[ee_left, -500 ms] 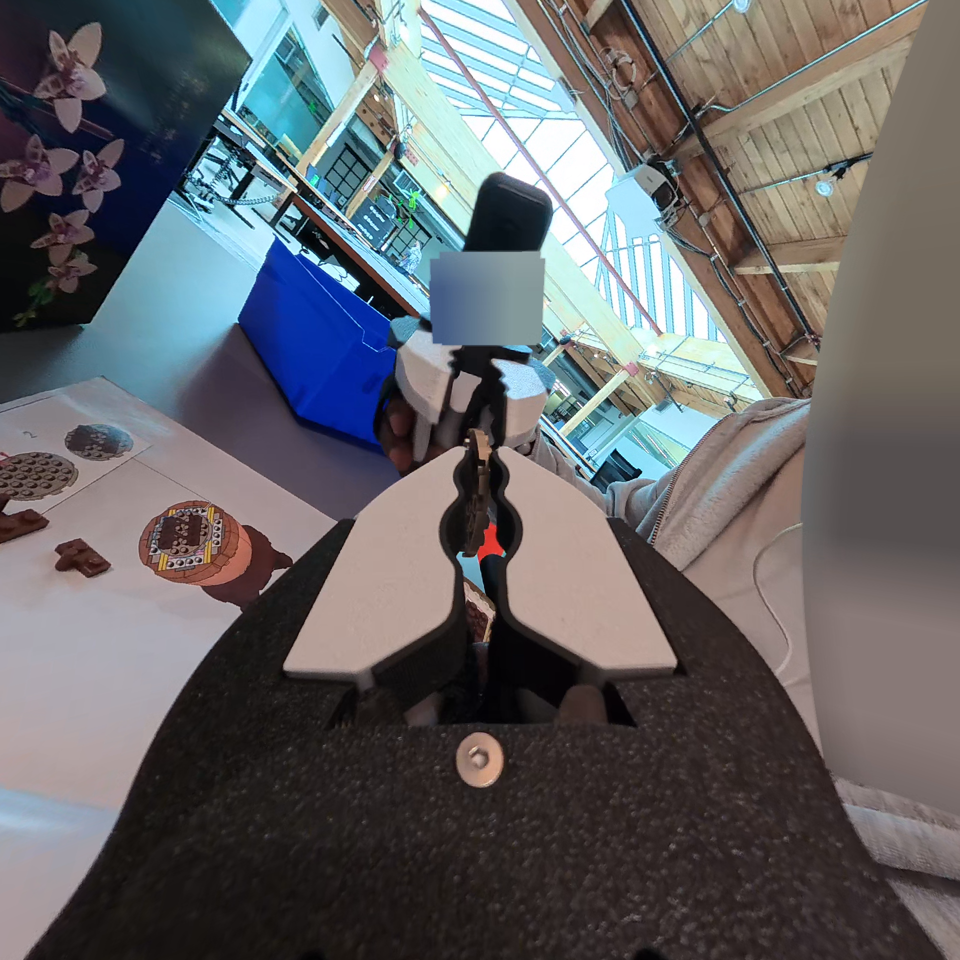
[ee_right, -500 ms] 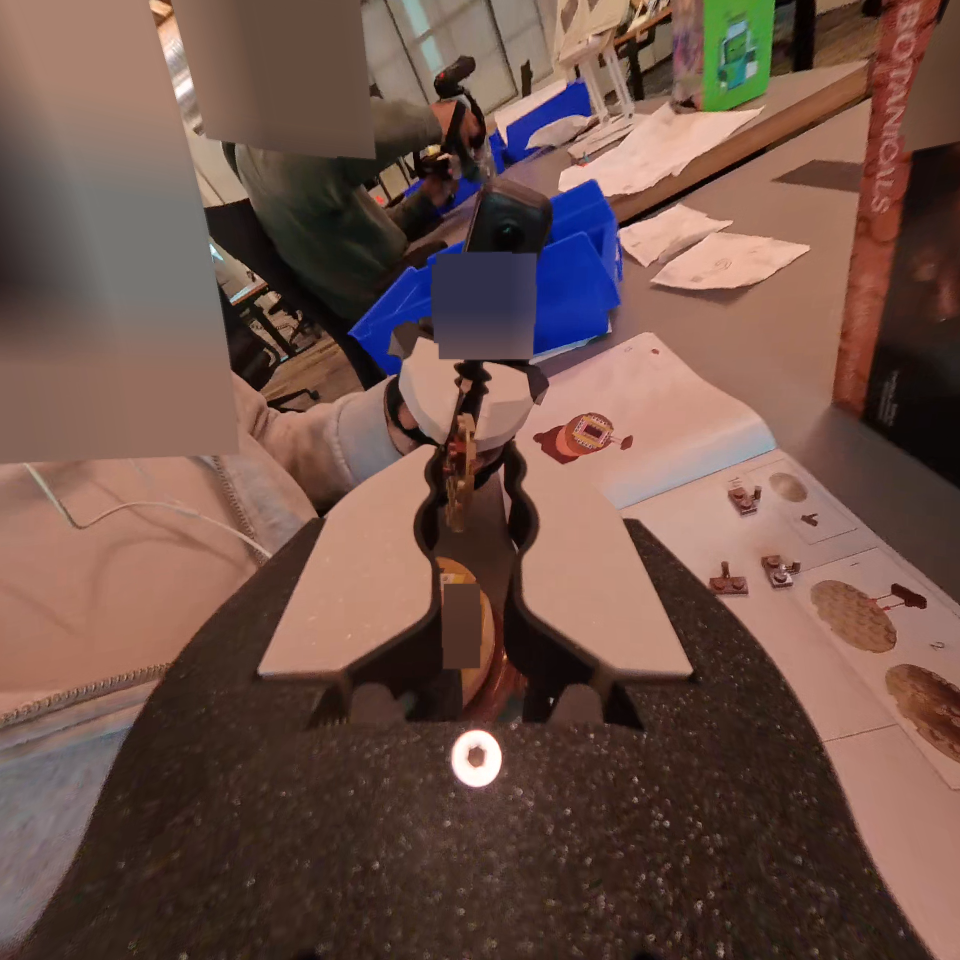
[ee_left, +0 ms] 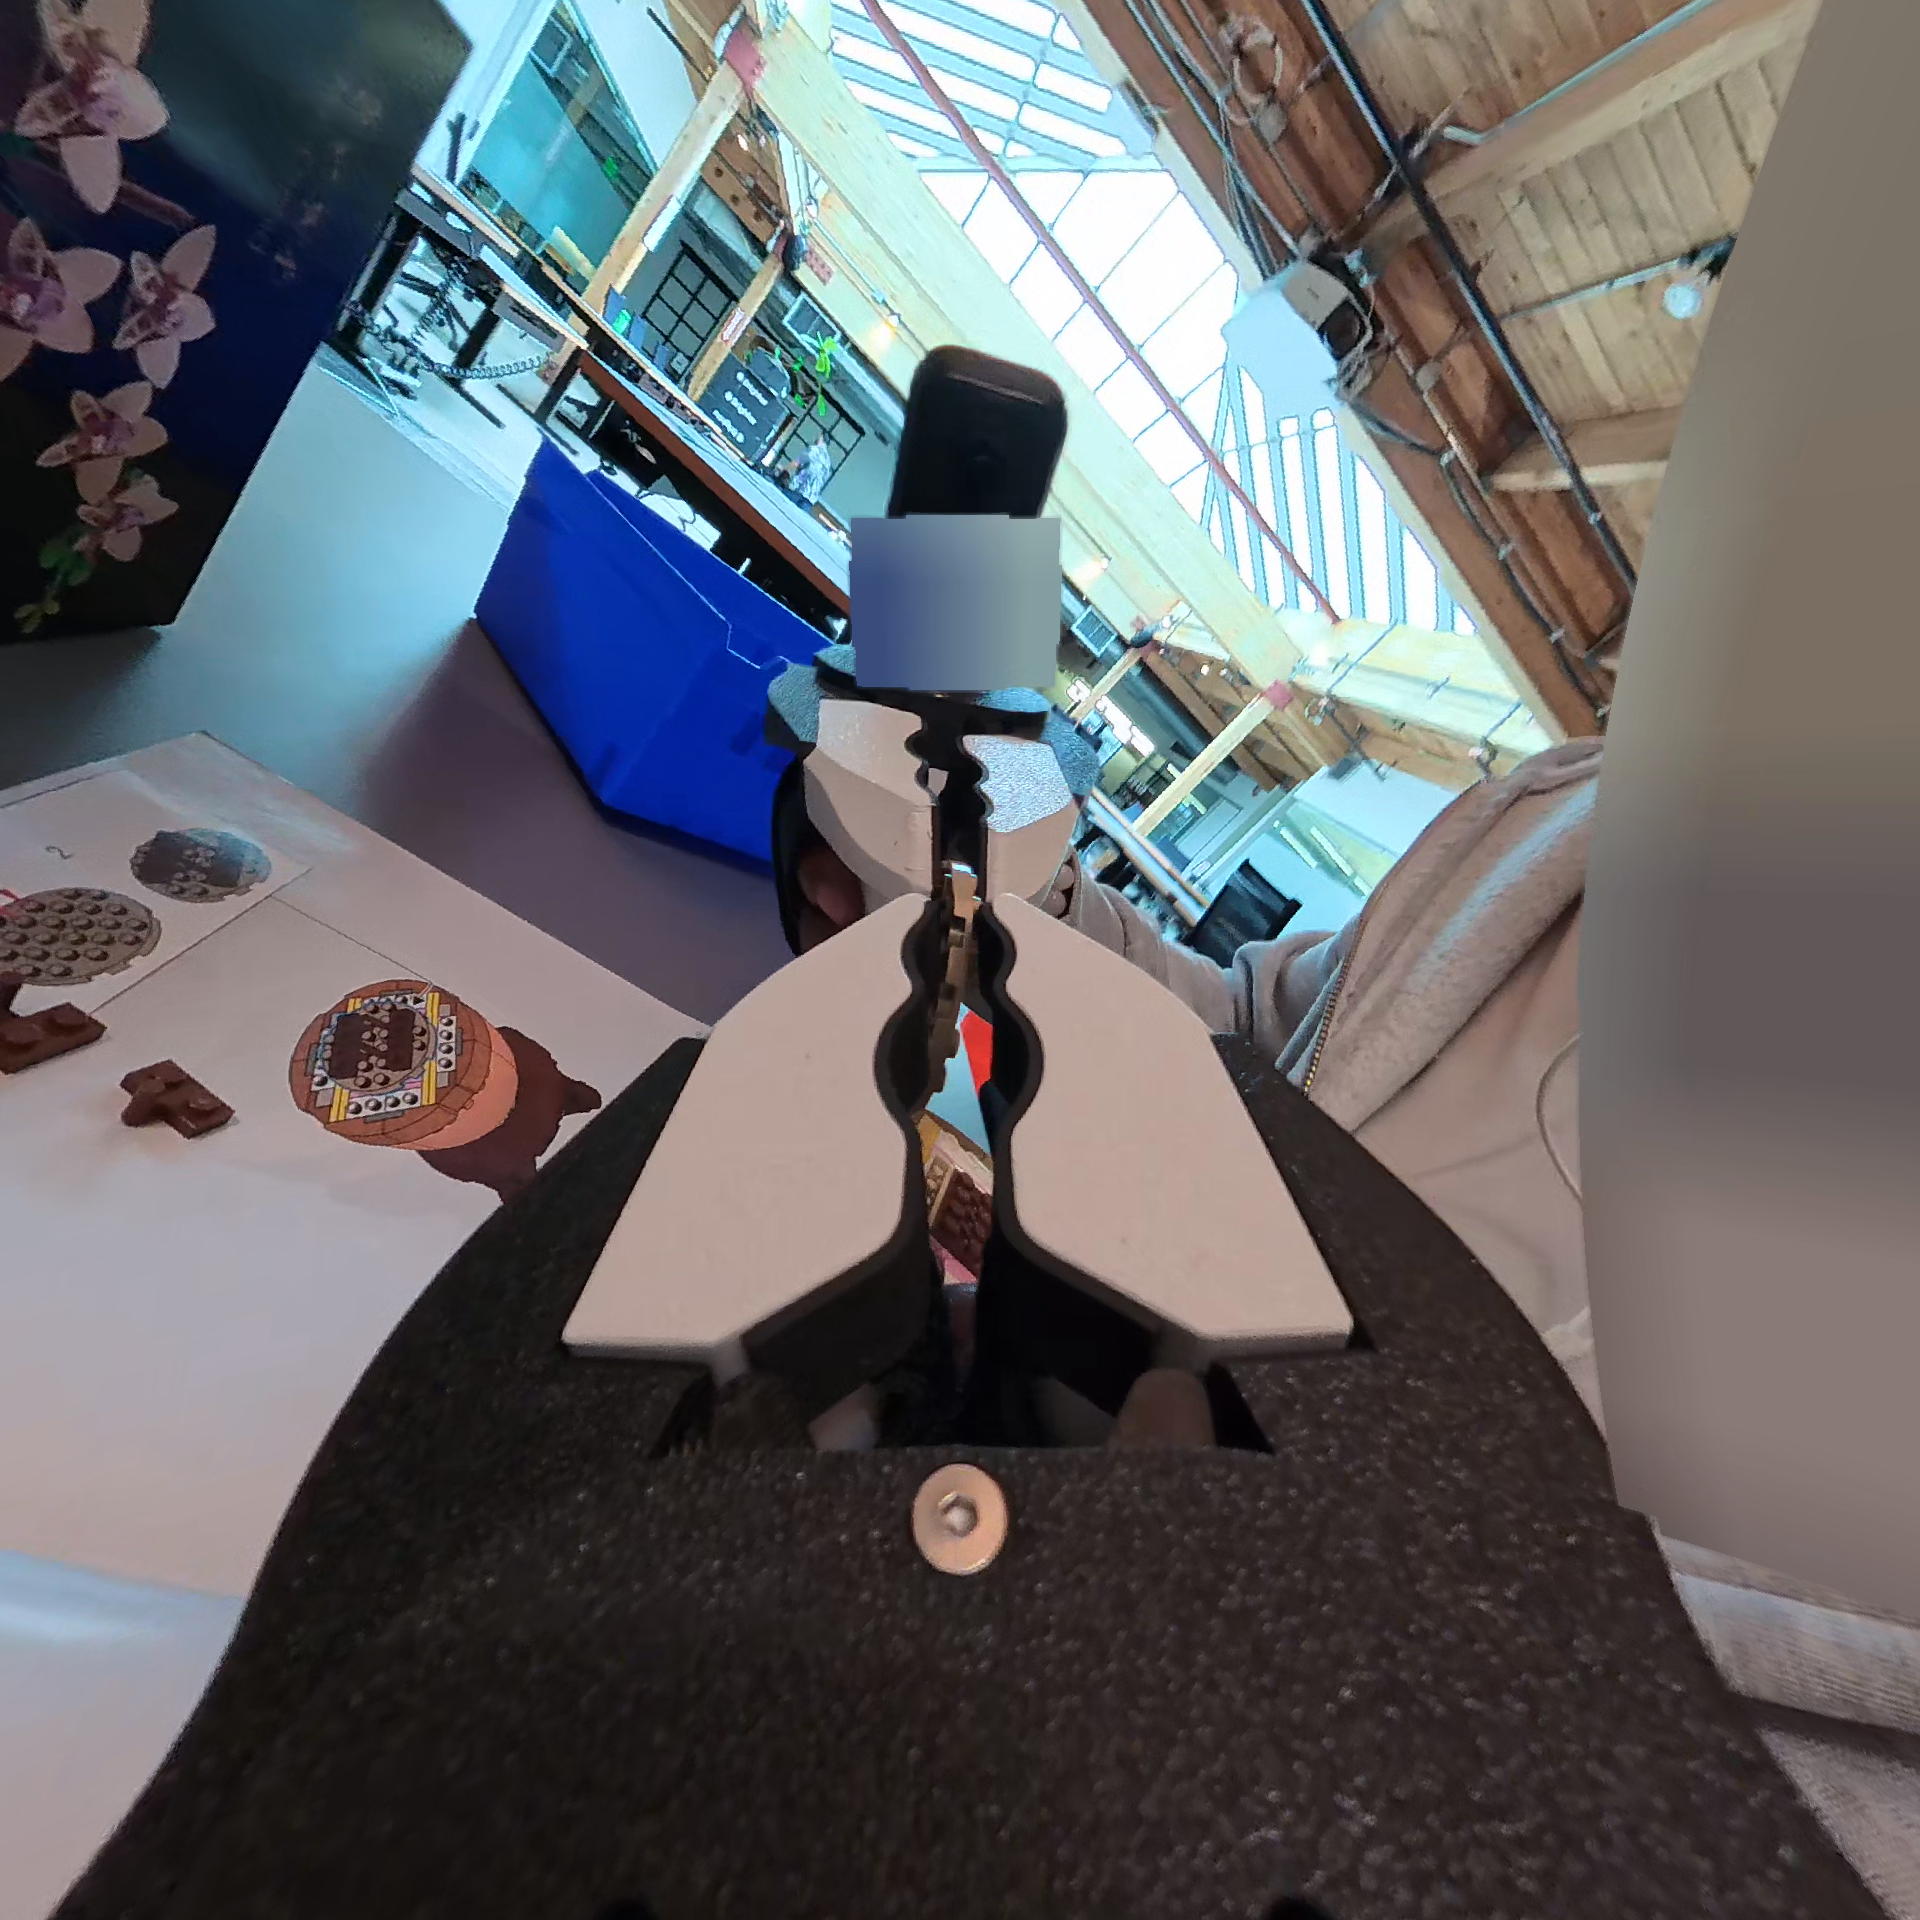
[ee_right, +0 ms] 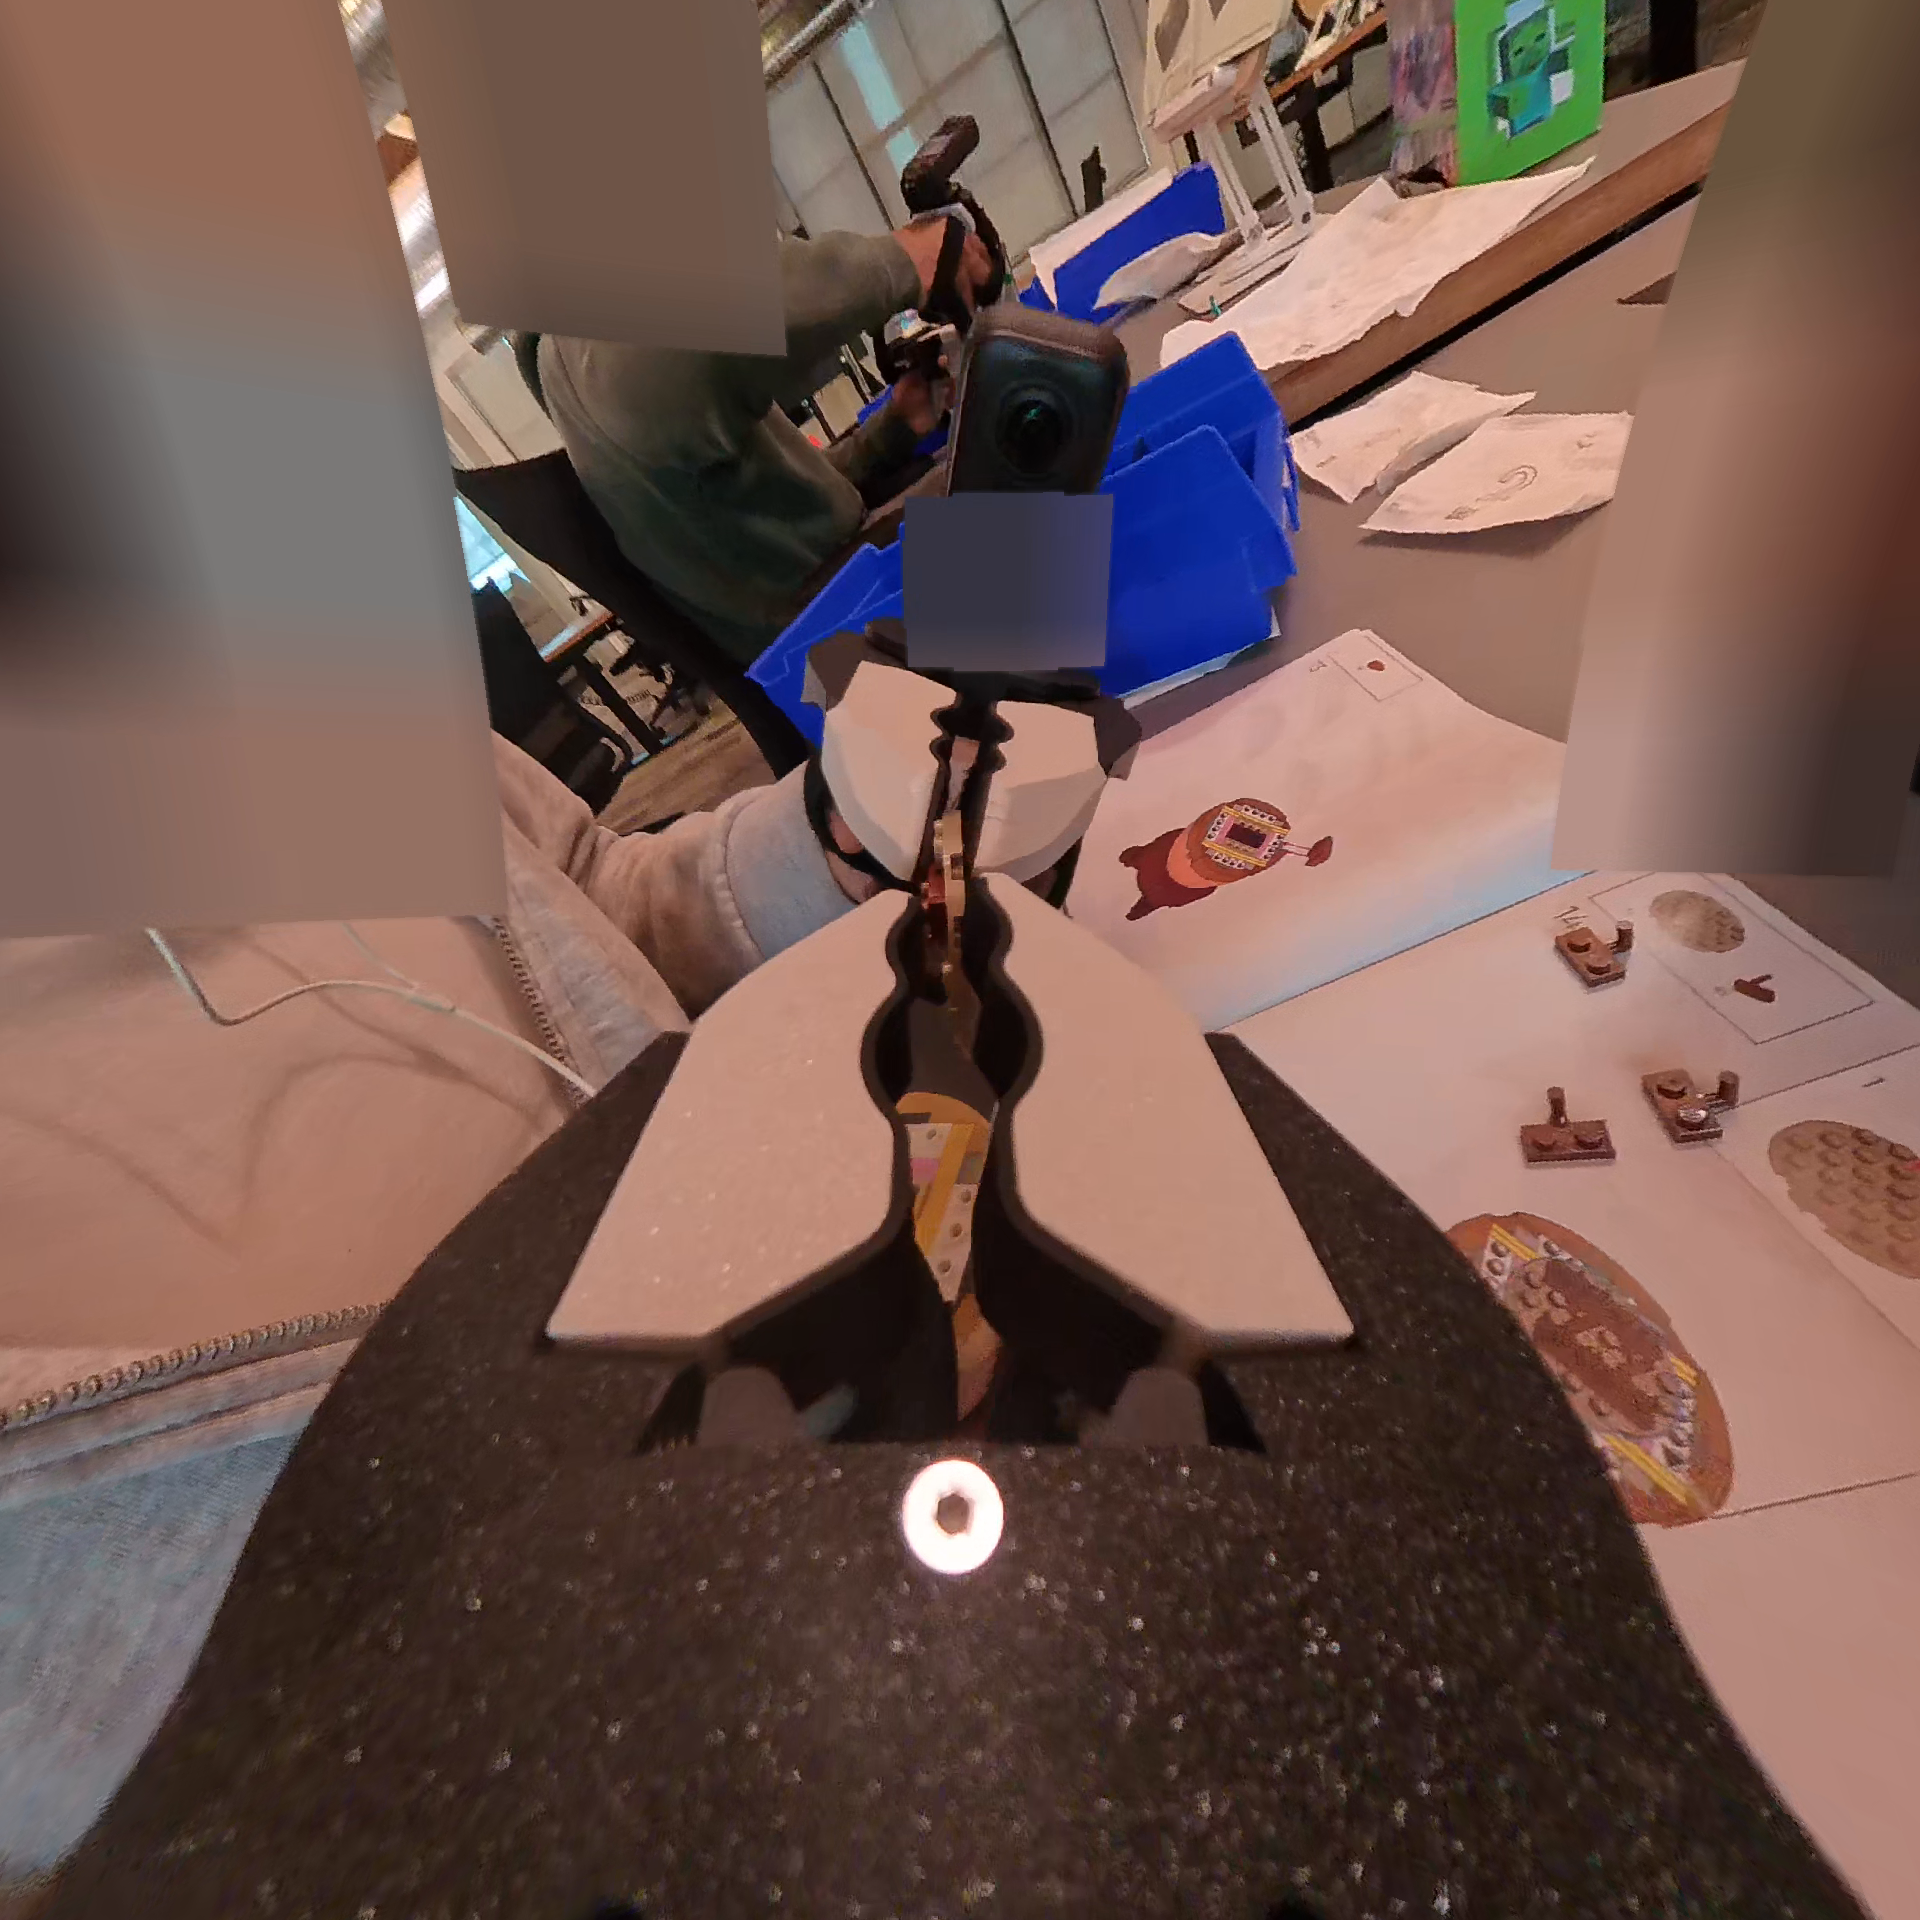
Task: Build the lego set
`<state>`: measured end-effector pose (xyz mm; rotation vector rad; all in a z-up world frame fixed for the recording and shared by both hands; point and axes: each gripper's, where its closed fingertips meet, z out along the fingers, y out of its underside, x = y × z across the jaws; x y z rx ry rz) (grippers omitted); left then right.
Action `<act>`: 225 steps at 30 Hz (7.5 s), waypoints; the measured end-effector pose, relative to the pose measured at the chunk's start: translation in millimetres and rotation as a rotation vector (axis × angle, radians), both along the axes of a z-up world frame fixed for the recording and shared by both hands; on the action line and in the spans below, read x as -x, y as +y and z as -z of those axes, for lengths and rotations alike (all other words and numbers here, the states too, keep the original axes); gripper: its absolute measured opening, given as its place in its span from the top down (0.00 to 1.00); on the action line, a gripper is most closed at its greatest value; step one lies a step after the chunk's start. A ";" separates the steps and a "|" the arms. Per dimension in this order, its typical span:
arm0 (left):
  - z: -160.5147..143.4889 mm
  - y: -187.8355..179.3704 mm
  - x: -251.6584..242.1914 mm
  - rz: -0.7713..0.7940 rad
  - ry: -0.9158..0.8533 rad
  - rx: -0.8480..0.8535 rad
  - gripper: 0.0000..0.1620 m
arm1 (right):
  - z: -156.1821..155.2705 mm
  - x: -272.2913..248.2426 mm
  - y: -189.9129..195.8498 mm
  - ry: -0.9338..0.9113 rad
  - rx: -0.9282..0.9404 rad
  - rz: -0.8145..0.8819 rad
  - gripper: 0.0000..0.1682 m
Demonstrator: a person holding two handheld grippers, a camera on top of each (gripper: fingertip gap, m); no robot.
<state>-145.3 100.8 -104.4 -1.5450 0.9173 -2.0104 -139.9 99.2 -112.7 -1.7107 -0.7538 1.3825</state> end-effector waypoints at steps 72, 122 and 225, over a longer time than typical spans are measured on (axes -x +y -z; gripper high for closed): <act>13.8 -16.6 -2.9 -0.020 0.103 -0.050 0.87 | 5.2 3.2 -11.9 -0.103 0.261 -0.126 0.97; -8.2 25.8 19.9 -0.228 -0.227 0.274 0.93 | -21.5 6.8 29.1 0.165 0.107 0.099 0.90; 62.8 55.1 44.1 -0.392 0.008 0.597 0.98 | 101.7 -17.5 45.2 -0.900 -0.597 -0.504 0.87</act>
